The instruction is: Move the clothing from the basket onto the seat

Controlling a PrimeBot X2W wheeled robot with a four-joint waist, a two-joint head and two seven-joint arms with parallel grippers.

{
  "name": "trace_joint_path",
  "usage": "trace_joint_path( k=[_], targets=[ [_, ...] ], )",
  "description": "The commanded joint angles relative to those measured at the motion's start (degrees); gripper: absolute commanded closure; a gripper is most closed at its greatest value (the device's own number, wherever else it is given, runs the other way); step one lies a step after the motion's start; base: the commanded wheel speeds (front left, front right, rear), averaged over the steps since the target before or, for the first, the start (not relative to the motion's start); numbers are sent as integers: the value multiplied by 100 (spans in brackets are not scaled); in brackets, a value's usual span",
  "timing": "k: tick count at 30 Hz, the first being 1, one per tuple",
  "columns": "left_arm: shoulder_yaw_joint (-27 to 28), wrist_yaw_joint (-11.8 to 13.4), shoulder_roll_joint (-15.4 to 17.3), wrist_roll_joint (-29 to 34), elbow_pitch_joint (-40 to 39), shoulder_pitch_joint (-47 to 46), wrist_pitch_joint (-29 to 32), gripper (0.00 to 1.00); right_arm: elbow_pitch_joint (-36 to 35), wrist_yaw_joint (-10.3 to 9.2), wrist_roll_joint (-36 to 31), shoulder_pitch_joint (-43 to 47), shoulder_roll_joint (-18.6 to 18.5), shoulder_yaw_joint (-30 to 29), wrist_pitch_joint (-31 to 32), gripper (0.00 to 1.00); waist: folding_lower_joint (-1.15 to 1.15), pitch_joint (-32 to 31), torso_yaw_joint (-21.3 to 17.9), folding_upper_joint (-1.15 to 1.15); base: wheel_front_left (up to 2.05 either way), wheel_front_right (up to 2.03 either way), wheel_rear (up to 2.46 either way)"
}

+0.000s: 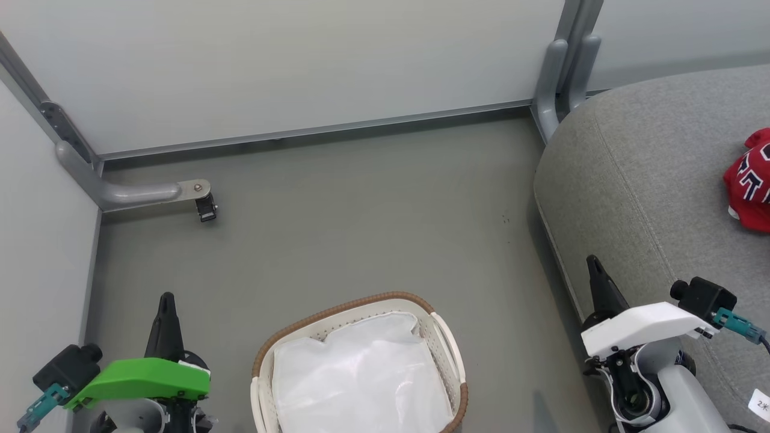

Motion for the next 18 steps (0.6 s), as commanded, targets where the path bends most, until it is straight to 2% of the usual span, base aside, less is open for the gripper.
trace_joint_path(
  k=[1,18],
  targets=[
    [28,-36,33,-193,-91,-44,42,100,-111,-2,197,4,-24,-55,44,100,0,-7,7,0,0,0,0],
    [105,-79,40,-1339,-202,-45,351,100,-331,-3,1339,182,-32,-264,358,100,0,-79,79,0,0,0,0]
  ],
)
